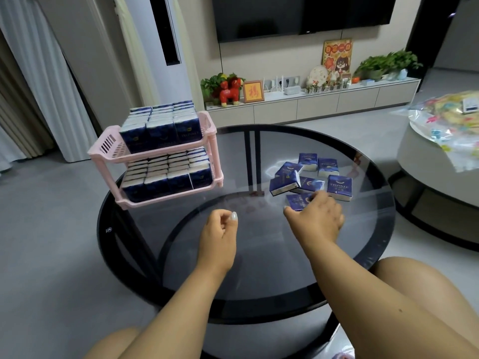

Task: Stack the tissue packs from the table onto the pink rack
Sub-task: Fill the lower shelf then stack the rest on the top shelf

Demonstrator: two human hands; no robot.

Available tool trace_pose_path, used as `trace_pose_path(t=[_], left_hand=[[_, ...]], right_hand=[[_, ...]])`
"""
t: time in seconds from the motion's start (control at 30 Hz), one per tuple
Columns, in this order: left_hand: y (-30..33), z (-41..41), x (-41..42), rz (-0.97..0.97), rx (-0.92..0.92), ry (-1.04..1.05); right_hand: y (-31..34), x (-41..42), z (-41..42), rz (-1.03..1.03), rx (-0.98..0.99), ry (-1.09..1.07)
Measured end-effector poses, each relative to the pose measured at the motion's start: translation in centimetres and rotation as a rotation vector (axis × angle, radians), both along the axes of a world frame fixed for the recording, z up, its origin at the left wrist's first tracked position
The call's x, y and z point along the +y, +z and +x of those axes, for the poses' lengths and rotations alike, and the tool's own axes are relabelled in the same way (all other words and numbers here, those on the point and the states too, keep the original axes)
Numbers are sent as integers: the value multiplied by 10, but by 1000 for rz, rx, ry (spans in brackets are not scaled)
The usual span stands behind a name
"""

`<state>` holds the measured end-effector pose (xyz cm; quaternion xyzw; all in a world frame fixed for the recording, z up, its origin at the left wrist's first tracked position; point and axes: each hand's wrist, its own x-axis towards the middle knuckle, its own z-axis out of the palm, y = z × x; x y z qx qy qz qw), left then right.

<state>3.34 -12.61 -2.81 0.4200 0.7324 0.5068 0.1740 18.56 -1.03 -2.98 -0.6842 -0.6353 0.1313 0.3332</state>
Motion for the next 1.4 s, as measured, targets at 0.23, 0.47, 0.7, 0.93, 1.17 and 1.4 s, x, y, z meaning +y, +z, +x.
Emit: trace_pose_path(t=[0.23,0.47,0.7,0.93,1.17,1.4], left_hand=[[7,0,-1,104,-377,-136],[4,-5,2,108,-390,-124],[4,-10,3,200,-378,-31],[1,-12,7,247,-385,9],[-5,-14,10,251,-293,74],[-11,-20,8,256,-268,123]], right_hand=[[2,-32,-15,210,125,838],[4,-29,-17,222,105,970],[26,50,-8,218,-206,505],[21,76,-13,101,-511,562],[23,43,-30,82,29,444],[12,-10,-24,-53,754,462]])
